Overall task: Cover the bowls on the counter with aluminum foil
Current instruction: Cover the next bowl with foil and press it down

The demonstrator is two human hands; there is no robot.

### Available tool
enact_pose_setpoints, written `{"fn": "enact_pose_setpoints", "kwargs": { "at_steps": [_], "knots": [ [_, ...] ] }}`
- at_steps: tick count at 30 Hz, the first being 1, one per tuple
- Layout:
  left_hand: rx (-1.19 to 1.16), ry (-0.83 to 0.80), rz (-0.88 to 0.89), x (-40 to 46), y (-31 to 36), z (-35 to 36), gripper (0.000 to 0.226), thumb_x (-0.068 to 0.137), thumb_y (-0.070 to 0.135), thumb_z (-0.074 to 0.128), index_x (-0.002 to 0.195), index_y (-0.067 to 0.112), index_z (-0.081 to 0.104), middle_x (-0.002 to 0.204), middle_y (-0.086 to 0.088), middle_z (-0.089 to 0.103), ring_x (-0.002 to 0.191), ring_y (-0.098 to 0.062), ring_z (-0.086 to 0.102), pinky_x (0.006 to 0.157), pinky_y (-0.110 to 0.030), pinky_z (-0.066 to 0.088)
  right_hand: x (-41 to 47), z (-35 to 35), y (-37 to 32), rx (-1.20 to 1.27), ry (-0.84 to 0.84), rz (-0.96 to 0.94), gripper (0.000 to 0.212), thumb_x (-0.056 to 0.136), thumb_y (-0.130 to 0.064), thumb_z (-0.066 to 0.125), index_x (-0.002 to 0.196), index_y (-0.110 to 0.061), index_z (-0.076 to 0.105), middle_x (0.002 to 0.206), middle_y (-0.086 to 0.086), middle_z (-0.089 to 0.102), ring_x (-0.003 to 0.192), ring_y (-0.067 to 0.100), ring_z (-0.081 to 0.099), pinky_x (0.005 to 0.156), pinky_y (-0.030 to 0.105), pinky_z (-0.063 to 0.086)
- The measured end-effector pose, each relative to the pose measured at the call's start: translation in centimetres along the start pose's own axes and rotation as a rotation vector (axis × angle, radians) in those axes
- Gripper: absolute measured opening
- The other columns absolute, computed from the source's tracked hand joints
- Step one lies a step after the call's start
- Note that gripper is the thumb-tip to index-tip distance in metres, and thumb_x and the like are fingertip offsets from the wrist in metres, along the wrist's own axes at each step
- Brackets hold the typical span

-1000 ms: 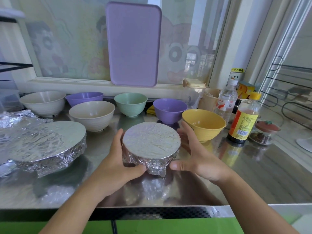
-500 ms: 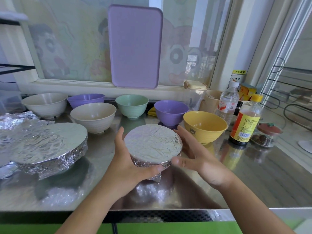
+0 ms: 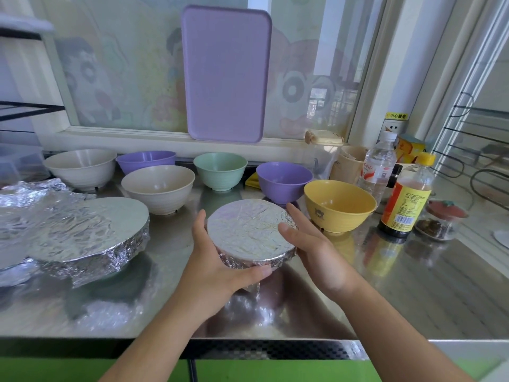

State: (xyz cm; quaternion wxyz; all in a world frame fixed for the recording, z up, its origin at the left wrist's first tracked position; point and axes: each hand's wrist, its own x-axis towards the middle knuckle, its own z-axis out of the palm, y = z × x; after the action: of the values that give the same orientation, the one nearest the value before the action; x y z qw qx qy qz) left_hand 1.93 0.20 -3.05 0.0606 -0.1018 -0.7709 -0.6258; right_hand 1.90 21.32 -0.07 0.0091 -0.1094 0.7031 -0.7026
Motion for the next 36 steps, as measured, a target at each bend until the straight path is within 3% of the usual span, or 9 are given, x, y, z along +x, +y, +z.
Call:
{"fn": "enact_pose_setpoints", "kwargs": {
  "at_steps": [3,6,10,16,20,24,27,32,36],
  "knots": [
    [0.0,-0.003,-0.002,0.2,0.0,-0.2,0.163,0.048,0.038,0.105,0.163,0.038,-0.011,0.151,0.026,0.039,0.129,0.019,0.044,0.107,-0.013,0.035,-0.7,-0.1,-0.4,-0.055,-0.076,-0.025,0.078,0.091,-0.032,0.077,0.156,-0.042,0.036,0.151,-0.024,0.056,0.14,-0.004,0.051,0.115,0.025,0.041],
    [0.003,-0.011,0.01,0.3,-0.1,-0.4,0.164,0.048,0.038,0.105,0.163,0.039,-0.013,0.149,0.028,0.038,0.131,0.014,0.044,0.101,-0.01,0.033,-1.1,-0.5,-0.6,-0.127,-0.13,-0.063,0.086,0.091,-0.017,0.078,0.159,-0.039,0.031,0.151,-0.013,0.059,0.143,0.01,0.052,0.119,0.04,0.041],
    [0.002,-0.03,0.029,0.3,-0.6,-0.4,0.162,0.037,0.053,0.104,0.16,0.044,-0.001,0.14,0.041,0.04,0.128,0.023,0.041,0.11,-0.021,0.04,-1.3,-0.3,-0.4,-0.119,-0.095,-0.082,0.084,0.088,-0.016,0.078,0.158,-0.035,0.035,0.149,-0.007,0.061,0.141,0.015,0.055,0.121,0.047,0.04],
    [0.006,-0.021,0.057,0.2,-0.7,-0.6,0.114,0.043,0.039,0.106,0.128,0.057,0.033,0.127,0.043,0.054,0.123,0.013,0.055,0.092,-0.012,0.05,-1.1,-0.4,0.0,-0.068,-0.024,-0.019,0.088,0.085,-0.04,0.079,0.16,-0.036,0.033,0.146,-0.018,0.062,0.137,0.003,0.056,0.12,0.037,0.04],
    [0.011,-0.044,0.065,0.2,-0.5,-0.8,0.122,0.044,0.036,0.108,0.14,0.045,0.033,0.13,0.039,0.056,0.124,0.011,0.056,0.101,-0.023,0.048,-0.4,-0.6,-0.3,-0.031,0.011,0.044,0.075,0.091,-0.051,0.072,0.157,-0.032,0.042,0.145,-0.015,0.064,0.136,0.005,0.058,0.117,0.039,0.039],
    [0.058,-0.104,0.009,0.5,0.0,-2.0,0.136,0.044,0.037,0.108,0.153,0.042,0.025,0.128,0.039,0.057,0.12,0.02,0.052,0.104,-0.016,0.046,1.1,-0.7,-1.1,-0.069,0.094,0.054,0.038,0.107,-0.039,0.054,0.136,-0.017,0.067,0.129,-0.002,0.075,0.123,0.015,0.068,0.109,0.04,0.048],
    [0.095,-0.109,-0.05,0.6,0.5,-3.1,0.149,0.053,0.033,0.105,0.163,0.043,0.006,0.144,0.032,0.046,0.114,0.034,0.038,0.094,-0.001,0.036,2.6,-1.0,-1.8,-0.095,0.18,0.065,0.045,0.107,-0.041,0.052,0.125,-0.004,0.071,0.124,0.013,0.075,0.121,0.031,0.068,0.113,0.05,0.045],
    [0.103,-0.064,-0.039,-0.6,0.2,-2.2,0.133,0.065,0.033,0.094,0.157,0.055,0.001,0.156,0.025,0.038,0.138,0.005,0.043,0.114,-0.026,0.037,4.4,0.0,-1.4,-0.063,0.126,0.046,0.063,0.086,-0.062,0.065,0.14,-0.028,0.067,0.14,-0.008,0.069,0.135,0.017,0.061,0.123,0.051,0.037],
    [0.022,-0.055,-0.056,-1.1,0.5,-0.6,0.127,0.062,0.033,0.076,0.155,0.06,-0.006,0.157,0.025,0.036,0.138,-0.012,0.05,0.109,-0.046,0.051,4.2,1.3,-1.0,0.102,0.151,0.066,0.04,0.104,-0.04,0.058,0.137,-0.021,0.07,0.134,-0.002,0.073,0.13,0.017,0.065,0.118,0.047,0.043]
  ]
}}
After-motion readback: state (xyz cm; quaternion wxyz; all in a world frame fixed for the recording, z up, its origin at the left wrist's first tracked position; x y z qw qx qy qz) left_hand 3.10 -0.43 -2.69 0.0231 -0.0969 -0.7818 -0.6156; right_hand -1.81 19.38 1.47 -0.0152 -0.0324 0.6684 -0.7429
